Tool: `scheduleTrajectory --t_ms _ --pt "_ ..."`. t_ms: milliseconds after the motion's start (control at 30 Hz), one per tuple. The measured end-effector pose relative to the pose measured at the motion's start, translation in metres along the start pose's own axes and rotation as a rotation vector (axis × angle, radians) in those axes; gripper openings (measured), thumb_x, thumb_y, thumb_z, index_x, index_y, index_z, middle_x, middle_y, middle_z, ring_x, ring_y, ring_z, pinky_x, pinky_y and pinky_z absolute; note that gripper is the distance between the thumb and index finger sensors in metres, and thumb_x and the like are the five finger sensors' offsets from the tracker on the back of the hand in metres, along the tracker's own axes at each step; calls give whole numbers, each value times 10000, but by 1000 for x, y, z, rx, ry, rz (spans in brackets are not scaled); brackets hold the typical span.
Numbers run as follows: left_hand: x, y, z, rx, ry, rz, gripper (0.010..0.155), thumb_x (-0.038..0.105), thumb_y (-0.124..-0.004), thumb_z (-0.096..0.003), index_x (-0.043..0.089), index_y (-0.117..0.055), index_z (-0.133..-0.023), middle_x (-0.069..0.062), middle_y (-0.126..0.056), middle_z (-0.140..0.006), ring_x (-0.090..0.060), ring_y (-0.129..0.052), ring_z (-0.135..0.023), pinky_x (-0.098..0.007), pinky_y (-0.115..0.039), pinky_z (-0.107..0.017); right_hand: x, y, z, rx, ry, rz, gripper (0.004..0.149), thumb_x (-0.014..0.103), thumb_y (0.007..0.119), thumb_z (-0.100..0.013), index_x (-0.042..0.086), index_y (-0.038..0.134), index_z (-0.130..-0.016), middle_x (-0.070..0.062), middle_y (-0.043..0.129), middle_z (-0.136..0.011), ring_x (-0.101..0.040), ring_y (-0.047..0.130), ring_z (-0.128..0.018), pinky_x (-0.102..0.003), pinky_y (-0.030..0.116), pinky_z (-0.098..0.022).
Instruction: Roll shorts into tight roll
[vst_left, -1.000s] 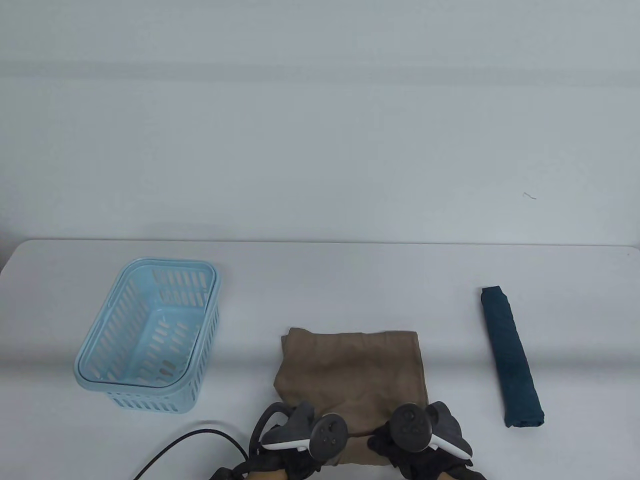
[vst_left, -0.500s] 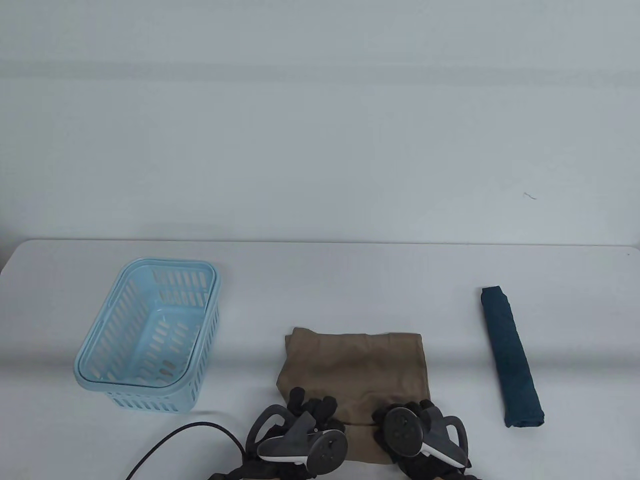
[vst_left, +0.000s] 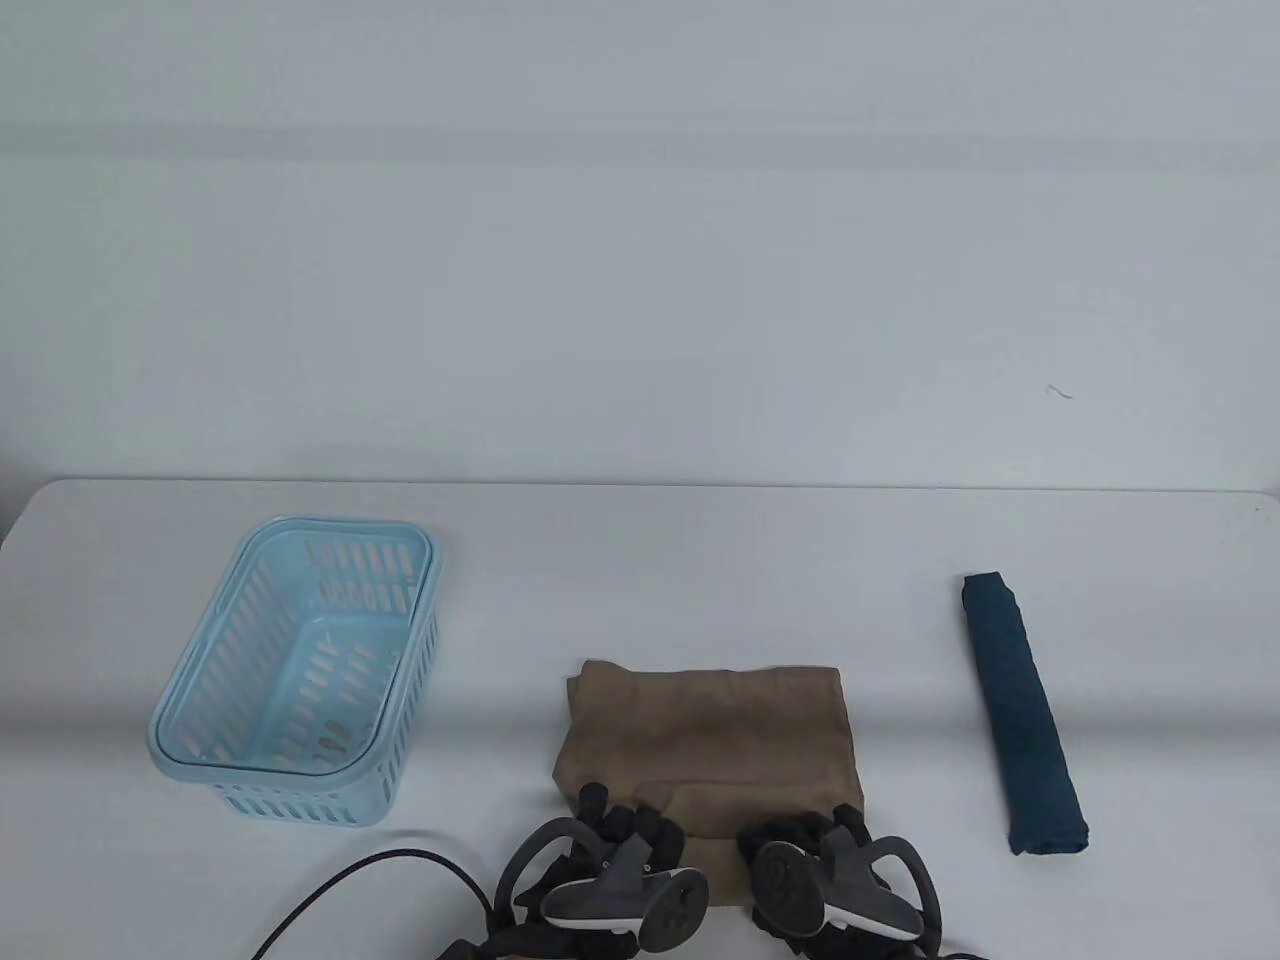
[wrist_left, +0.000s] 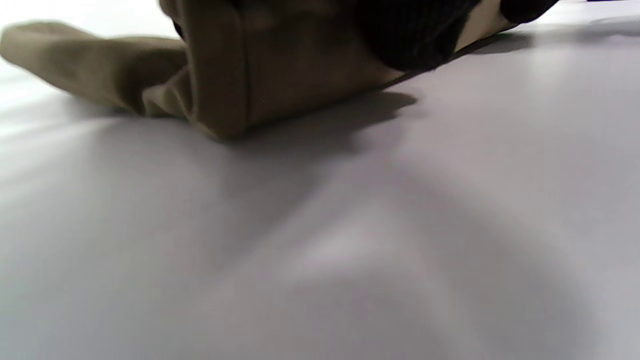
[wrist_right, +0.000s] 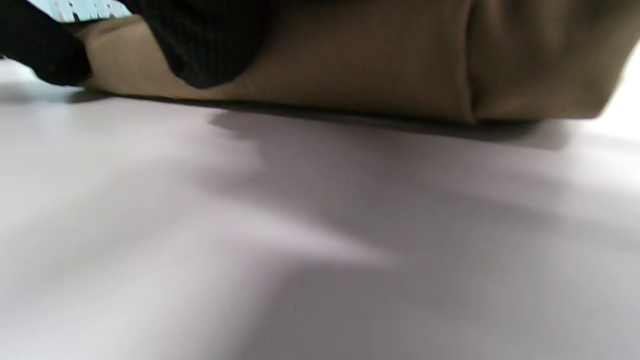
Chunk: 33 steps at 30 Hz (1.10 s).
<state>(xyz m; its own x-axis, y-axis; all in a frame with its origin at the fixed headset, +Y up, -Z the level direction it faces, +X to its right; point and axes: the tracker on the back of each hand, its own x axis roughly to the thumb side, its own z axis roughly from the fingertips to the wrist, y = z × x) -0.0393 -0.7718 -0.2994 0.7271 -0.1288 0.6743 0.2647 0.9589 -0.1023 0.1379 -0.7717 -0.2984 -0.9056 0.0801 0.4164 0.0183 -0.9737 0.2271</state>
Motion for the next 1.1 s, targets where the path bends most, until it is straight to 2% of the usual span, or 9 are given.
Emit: scheduleTrajectory --t_ms 300,400,500,600,667,733,800,967,1100 --pt "-21 12 6 2 41 296 611 292 -652 -493 40 -625 -1048 -223 -806 -1027 -421 -862 -923 -795 -336 -617 -19 -5 -1 48 29 -323 576 396 576 -510 133 630 -1020 -143 675 -1017 -412 624 -919 -732 329 -677" --pt "-23 13 7 6 41 361 574 253 -604 -495 53 -660 -1030 -216 -877 -968 -406 -925 -860 -805 -344 -615 -22 -5 -2 96 53 -426 568 397 544 -515 112 687 -985 -160 733 -962 -412 669 -857 -726 344 -676" --pt "-22 12 6 -2 27 362 547 245 -568 -495 85 -691 -1003 -153 -959 -850 -324 -1008 -728 -784 -408 -635 -22 -4 -2 93 61 -407 542 400 531 -516 121 751 -924 -142 811 -870 -383 748 -769 -717 387 -672" --pt "-21 13 10 34 24 339 544 256 -575 -504 90 -671 -1013 -145 -941 -852 -327 -979 -729 -782 -408 -643 -21 -4 -2 70 72 -373 535 403 537 -514 121 772 -903 -138 833 -839 -375 772 -741 -714 400 -672" --pt "-20 23 17 108 6 307 554 285 -656 -511 99 -627 -1032 -167 -824 -966 -365 -878 -846 -792 -382 -641 -21 -4 -1 47 78 -356 533 408 538 -513 125 780 -895 -133 843 -828 -370 782 -732 -712 407 -671" --pt "-16 35 25 141 -47 272 523 330 -748 -475 152 -696 -964 -162 -783 -987 -363 -841 -872 -787 -377 -651 -21 -4 -1 31 90 -348 531 410 541 -513 125 786 -889 -134 850 -818 -370 788 -725 -713 410 -671" --pt "-11 40 29 121 -51 224 471 364 -785 -448 195 -776 -887 -156 -770 -995 -372 -814 -889 -789 -358 -658 -21 -5 -2 11 94 -334 533 411 544 -512 124 784 -892 -140 844 -825 -375 782 -730 -716 403 -672" --pt "-7 31 24 60 -6 126 587 390 -783 -446 152 -673 -970 -202 -678 -1045 -416 -736 -929 -793 -334 -655 -19 -18 8 -155 14 -181 566 401 626 -502 159 602 -1014 -125 655 -1006 -382 625 -906 -726 316 -692" --pt "-8 25 19 39 22 108 650 404 -774 -450 134 -592 -1013 -231 -612 -1067 -445 -677 -948 -792 -321 -657 -14 -18 13 -138 -62 -131 619 433 671 -482 166 554 -1028 -121 593 -1038 -385 563 -941 -728 276 -696"
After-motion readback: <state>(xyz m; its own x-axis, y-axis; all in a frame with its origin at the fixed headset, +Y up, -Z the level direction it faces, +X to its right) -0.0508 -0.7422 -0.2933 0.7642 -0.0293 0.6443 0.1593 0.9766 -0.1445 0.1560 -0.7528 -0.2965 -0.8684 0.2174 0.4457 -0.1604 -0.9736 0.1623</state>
